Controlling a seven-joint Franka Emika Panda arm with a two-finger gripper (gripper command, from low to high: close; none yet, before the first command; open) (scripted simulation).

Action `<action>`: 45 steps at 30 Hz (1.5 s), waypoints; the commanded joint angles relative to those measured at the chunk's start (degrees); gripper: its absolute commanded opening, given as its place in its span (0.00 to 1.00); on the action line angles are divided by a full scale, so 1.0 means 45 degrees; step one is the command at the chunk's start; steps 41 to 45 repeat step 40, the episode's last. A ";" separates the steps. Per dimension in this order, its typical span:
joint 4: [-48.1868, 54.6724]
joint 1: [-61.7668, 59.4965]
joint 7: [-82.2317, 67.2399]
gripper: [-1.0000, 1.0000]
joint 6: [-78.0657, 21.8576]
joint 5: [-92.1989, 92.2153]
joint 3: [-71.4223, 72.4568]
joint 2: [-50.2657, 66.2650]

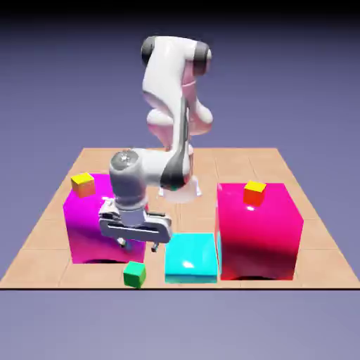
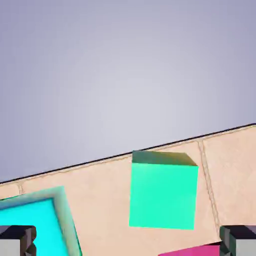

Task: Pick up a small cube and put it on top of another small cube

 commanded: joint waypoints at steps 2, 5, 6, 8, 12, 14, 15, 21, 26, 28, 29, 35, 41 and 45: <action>0.0695 0.0048 -0.0067 0.50 -0.0708 0.0184 -0.0287 0.0920; 0.0619 -0.0047 -0.0197 0.50 -0.0186 0.0394 -0.0133 0.1418; 0.0515 -0.0144 -0.0324 0.50 0.0365 0.0597 0.0032 0.1880; 0.0390 -0.0259 -0.0477 0.50 0.1026 0.0840 0.0230 0.2432; 0.0599 -0.0066 -0.0223 0.00 -0.0077 0.0434 -0.0100 0.1510; 0.0666 -0.0075 -0.0187 0.00 -0.0742 0.0307 0.0072 0.0851; 0.0660 -0.0135 -0.0419 0.00 -0.0922 0.0293 0.0497 0.0519; 0.0787 0.0272 -0.1934 0.00 -0.2907 -0.0688 0.2985 -0.2235; 0.0635 0.1685 -0.2628 0.00 -0.5178 -0.2263 0.5293 -0.4490; 0.0575 0.2250 -0.2905 0.00 -0.6087 -0.2893 0.6215 -0.5392; 0.0544 0.2533 -0.3044 0.00 -0.6542 -0.3208 0.6677 -0.5843; -0.0817 0.2974 -0.3130 0.00 -0.5729 -0.3839 0.7035 -0.6367; -0.1053 0.2967 -0.3116 1.00 -0.5474 -0.3853 0.7027 -0.6348; -0.1053 0.2967 -0.3116 1.00 -0.5474 -0.3853 0.7027 -0.6348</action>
